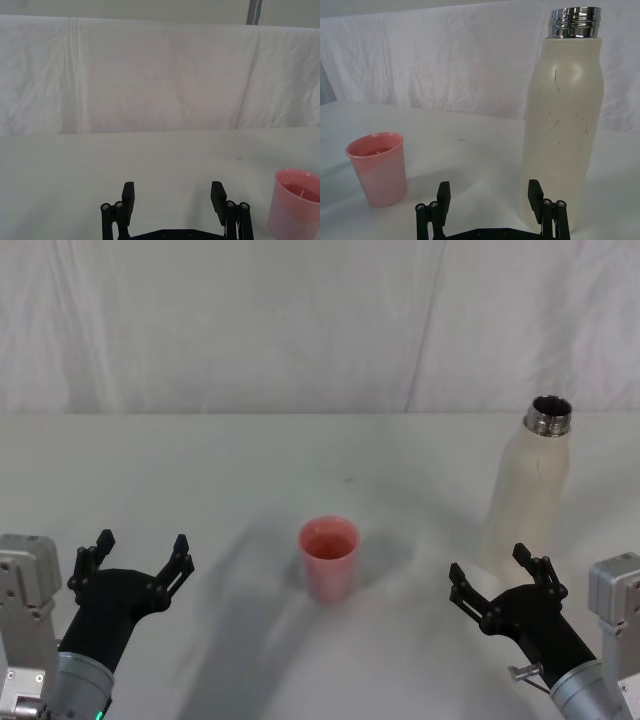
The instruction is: Grasp the thermos with one hand and pour water into the cup lid.
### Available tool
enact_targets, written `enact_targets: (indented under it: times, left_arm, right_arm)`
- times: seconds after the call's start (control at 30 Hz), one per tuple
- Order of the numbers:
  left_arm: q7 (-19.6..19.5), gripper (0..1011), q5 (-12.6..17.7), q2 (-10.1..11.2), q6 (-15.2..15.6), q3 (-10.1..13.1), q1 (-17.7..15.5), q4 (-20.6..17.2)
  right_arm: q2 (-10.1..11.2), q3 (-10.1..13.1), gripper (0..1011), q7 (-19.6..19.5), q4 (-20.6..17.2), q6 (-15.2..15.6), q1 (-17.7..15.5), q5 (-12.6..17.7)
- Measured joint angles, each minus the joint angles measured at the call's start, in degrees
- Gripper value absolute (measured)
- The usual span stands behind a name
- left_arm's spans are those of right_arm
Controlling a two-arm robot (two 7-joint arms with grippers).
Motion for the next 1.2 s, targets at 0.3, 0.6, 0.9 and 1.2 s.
enact_targets:
  times: [0.3, 0.6, 0.9, 1.2]
  left_arm:
    - [0.0, 1001, 0.0, 0.0, 0.0, 0.0, 0.0, 0.0]
    - [0.0, 1001, 0.0, 0.0, 0.0, 0.0, 0.0, 0.0]
    - [0.0, 1001, 0.0, 0.0, 0.0, 0.0, 0.0, 0.0]
    - [0.0, 1001, 0.0, 0.0, 0.0, 0.0, 0.0, 0.0]
  right_arm:
    - [0.0, 0.0, 1002, 0.0, -0.1, 0.0, 0.0, 0.0]
    - [0.0, 0.1, 1002, 0.0, -0.1, 0.0, -0.1, 0.0]
    - [0.0, 0.1, 1002, 0.0, -0.1, 0.1, -0.1, 0.0]
    - [0.0, 0.1, 1002, 0.0, -0.1, 0.1, -0.1, 0.0]
